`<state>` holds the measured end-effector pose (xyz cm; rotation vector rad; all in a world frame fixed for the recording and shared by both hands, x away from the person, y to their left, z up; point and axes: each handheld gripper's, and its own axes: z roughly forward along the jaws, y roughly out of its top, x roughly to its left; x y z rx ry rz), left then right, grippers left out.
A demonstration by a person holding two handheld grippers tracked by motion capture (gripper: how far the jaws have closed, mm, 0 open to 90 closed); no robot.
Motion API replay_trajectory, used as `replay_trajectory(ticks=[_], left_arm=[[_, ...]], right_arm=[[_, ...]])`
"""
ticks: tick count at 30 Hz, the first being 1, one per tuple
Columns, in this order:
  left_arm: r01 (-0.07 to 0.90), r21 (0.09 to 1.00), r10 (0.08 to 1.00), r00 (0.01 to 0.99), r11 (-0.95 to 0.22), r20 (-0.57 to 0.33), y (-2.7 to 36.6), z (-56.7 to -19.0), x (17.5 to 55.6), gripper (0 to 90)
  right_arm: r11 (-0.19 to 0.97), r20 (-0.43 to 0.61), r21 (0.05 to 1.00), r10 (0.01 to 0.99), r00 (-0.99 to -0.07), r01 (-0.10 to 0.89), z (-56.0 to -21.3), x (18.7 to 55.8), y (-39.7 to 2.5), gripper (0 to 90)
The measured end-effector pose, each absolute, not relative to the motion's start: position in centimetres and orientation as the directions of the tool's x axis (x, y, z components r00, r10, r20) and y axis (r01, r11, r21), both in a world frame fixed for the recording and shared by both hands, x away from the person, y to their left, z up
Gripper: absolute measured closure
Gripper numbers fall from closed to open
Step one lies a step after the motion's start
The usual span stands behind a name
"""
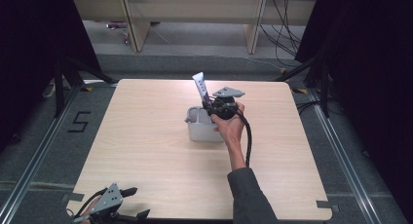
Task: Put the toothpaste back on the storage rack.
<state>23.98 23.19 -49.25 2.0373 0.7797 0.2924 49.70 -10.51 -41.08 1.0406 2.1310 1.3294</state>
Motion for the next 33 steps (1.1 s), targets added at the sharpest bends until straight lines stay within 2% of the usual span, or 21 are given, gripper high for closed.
replay_trajectory(ticks=[9,11,23,25,26,28,31,33], left_arm=[[0.417,0.822,0.63,0.771,-0.387,-0.095,23.16,-49.24,23.95,16.7],[0.42,0.823,0.63,0.77,-0.382,-0.1,23.14,-49.24,23.92,16.7],[0.418,0.823,0.629,0.771,-0.384,-0.098,23.13,-49.24,23.92,16.7],[0.416,0.825,0.628,0.772,-0.383,-0.099,23.12,-49.25,23.93,16.7],[0.416,0.826,0.626,0.773,-0.381,-0.101,23.11,-49.27,23.94,16.7],[0.416,0.826,0.626,0.773,-0.381,-0.101,23.12,-49.26,23.94,16.7],[0.418,0.823,0.63,0.771,-0.385,-0.097,23.12,-49.25,23.92,16.6],[0.418,0.823,0.629,0.771,-0.384,-0.098,23.1,-49.25,23.91,16.7]], right_arm=[[0.262,0.041,0.891,0.769,-0.638,0.372,-41.25,49.71,-10.5,76.3],[0.276,0.008,0.895,0.774,-0.633,0.349,-41.3,49.82,-10.58,76.3],[0.267,0.04,0.884,0.773,-0.633,0.383,-41.65,49.74,-10.58,76.1],[0.283,0.027,0.876,0.78,-0.625,0.391,-41.63,49.66,-10.66,76.0],[0.304,-0.013,0.883,0.778,-0.628,0.358,-41.75,49.85,-10.8,76.0],[0.295,0.014,0.873,0.781,-0.625,0.388,-41.84,49.7,-10.74,75.9],[0.32,-0.02,0.872,0.778,-0.627,0.369,-42.0,49.8,-10.91,75.9],[0.314,-0.003,0.866,0.78,-0.626,0.388,-42.07,49.69,-10.86,75.9]])
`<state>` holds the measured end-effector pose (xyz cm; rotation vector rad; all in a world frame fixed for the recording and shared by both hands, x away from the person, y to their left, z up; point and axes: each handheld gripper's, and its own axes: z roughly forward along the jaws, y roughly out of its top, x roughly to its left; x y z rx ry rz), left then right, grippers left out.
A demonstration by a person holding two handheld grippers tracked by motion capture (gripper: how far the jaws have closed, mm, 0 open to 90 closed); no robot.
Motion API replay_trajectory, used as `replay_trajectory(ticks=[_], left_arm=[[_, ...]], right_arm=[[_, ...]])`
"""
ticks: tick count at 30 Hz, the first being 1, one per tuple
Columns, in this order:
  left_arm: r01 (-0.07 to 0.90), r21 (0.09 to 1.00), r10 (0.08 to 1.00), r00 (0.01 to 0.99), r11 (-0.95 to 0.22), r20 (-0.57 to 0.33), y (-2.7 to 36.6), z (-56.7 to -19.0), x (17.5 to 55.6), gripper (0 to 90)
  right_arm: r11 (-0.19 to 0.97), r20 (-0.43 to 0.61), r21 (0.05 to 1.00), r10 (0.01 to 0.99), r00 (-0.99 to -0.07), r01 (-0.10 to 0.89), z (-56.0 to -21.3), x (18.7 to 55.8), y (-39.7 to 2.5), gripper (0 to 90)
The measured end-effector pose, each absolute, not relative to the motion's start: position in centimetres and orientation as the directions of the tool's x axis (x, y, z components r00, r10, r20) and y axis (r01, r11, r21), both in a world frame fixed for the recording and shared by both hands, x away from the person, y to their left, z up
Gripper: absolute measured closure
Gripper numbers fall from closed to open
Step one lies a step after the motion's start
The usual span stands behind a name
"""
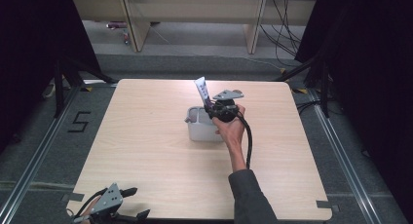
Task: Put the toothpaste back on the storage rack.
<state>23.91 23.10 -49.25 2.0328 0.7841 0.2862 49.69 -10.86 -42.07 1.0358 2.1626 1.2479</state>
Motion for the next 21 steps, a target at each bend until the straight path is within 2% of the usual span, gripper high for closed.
replay_trajectory(ticks=[21], left_arm=[[0.414,0.822,0.623,0.776,-0.391,-0.094,23.04,-49.27,23.87,16.7]], right_arm=[[0.384,-0.055,0.835,0.77,-0.636,0.393,-42.7,49.61,-10.77,75.2]])
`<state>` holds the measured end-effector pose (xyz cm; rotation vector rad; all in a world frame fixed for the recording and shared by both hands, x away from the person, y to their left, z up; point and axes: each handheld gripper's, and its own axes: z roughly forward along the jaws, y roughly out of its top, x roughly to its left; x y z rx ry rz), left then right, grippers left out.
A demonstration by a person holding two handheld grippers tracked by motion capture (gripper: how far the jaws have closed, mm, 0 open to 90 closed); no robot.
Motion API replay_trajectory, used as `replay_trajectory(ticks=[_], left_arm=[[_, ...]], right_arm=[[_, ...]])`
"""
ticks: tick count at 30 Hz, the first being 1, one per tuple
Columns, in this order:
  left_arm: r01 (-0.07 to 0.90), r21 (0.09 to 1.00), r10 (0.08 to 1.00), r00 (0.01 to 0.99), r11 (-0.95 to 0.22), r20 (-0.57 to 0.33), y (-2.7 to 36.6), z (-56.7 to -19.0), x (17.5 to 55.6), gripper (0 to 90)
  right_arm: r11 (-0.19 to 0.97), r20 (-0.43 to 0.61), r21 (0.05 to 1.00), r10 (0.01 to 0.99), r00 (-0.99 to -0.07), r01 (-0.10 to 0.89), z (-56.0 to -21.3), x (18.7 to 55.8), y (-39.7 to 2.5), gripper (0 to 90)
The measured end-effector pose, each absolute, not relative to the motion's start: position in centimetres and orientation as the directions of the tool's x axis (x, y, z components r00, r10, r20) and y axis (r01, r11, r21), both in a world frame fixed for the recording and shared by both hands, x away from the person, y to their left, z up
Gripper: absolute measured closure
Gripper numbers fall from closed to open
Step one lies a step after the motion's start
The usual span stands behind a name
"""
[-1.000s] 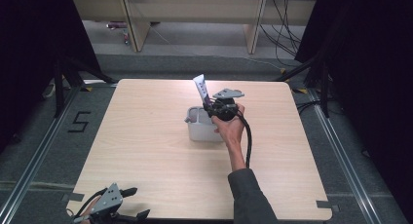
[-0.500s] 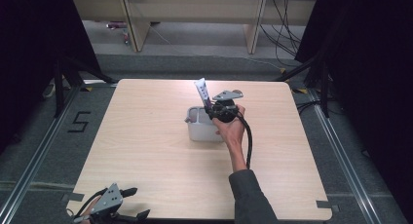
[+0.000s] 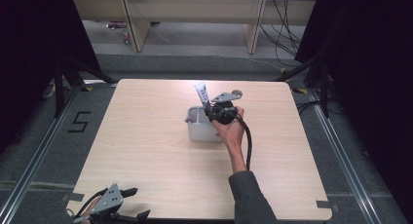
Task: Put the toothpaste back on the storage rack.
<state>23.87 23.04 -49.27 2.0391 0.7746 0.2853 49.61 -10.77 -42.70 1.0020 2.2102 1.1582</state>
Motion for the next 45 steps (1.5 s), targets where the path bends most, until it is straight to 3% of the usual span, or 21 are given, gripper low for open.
replay_trajectory(ticks=[7,18,20,28,29,34,45], left_arm=[[0.412,0.825,0.621,0.778,-0.387,-0.097,23.0,-49.3,23.9,16.7],[0.41,0.828,0.619,0.779,-0.383,-0.099,23.0,-49.2,23.8,16.7],[0.411,0.826,0.618,0.78,-0.385,-0.1,23.0,-49.2,23.8,16.7],[0.398,0.822,0.623,0.779,-0.408,-0.068,23.0,-49.3,23.9,16.7],[0.411,0.828,0.619,0.779,-0.38,-0.103,22.9,-49.3,23.8,16.7],[0.411,0.826,0.616,0.781,-0.386,-0.101,22.9,-49.3,23.8,16.7],[0.414,0.825,0.616,0.78,-0.384,-0.105,22.8,-49.4,23.8,16.7]], right_arm=[[0.386,-0.03,0.815,0.774,-0.633,0.433,-42.7,49.3,-10.4,71.8],[0.419,-0.08,0.819,0.759,-0.647,0.391,-42.5,49.3,-10.8,66.6],[0.373,-0.033,0.835,0.767,-0.64,0.404,-42.2,49.1,-10.7,65.4],[0.379,-0.035,0.837,0.757,-0.653,0.395,-41.4,48.8,-10.7,59.3],[0.382,-0.044,0.841,0.754,-0.656,0.383,-41.4,48.8,-10.8,58.9],[0.335,0.015,0.846,0.763,-0.646,0.416,-40.8,48.3,-11.4,56.9],[0.306,0.019,0.868,0.767,-0.641,0.391,-39.6,47.3,-13.3,53.1]])
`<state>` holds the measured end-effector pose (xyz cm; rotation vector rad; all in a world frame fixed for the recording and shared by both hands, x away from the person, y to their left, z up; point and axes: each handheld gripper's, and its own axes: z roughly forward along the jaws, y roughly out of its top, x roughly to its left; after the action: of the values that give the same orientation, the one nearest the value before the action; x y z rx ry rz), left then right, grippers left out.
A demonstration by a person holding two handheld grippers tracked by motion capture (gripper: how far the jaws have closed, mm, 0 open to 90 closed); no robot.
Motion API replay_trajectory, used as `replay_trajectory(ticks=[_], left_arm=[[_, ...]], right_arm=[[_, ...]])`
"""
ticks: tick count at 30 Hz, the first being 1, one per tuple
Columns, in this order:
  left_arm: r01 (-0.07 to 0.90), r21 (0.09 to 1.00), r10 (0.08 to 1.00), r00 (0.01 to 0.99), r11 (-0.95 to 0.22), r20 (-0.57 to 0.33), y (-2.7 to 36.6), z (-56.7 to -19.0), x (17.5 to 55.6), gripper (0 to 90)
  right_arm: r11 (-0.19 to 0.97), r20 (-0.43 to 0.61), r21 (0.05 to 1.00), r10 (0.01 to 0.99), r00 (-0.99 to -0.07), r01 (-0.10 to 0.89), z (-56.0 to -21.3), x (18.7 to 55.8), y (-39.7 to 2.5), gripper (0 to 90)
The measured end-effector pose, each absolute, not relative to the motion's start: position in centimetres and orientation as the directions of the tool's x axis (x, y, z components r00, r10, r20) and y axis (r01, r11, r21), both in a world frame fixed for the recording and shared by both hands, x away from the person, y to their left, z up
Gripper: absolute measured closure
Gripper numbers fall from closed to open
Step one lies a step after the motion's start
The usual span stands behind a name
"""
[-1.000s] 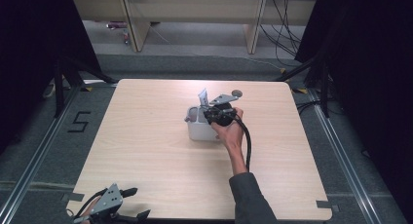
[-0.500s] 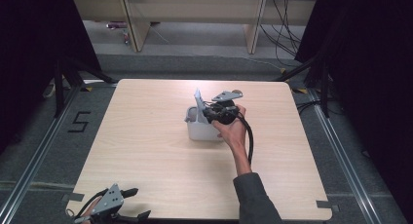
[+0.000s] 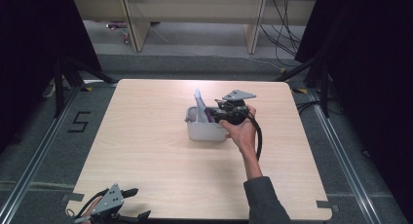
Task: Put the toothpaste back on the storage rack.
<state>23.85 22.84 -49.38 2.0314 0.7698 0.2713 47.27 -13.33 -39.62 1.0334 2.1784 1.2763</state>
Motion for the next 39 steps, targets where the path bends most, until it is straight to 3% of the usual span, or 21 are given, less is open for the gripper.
replay_trajectory(ticks=[13,20,25,39], left_arm=[[0.416,0.82,0.625,0.775,-0.393,-0.094,22.9,-49.4,23.8,16.7],[0.416,0.82,0.625,0.775,-0.395,-0.092,22.9,-49.4,23.9,16.6],[0.416,0.822,0.623,0.776,-0.389,-0.098,22.9,-49.4,23.9,16.7],[0.417,0.817,0.621,0.778,-0.399,-0.094,22.9,-49.4,23.9,16.6]], right_arm=[[0.305,0.016,0.873,0.763,-0.646,0.381,-39.0,46.0,-14.1,46.4],[0.297,0.017,0.874,0.772,-0.636,0.384,-39.0,45.3,-14.3,37.6],[0.275,0.059,0.866,0.771,-0.634,0.417,-39.1,44.6,-14.6,34.9],[0.275,0.048,0.877,0.765,-0.643,0.393,-38.8,42.9,-15.5,33.3]])
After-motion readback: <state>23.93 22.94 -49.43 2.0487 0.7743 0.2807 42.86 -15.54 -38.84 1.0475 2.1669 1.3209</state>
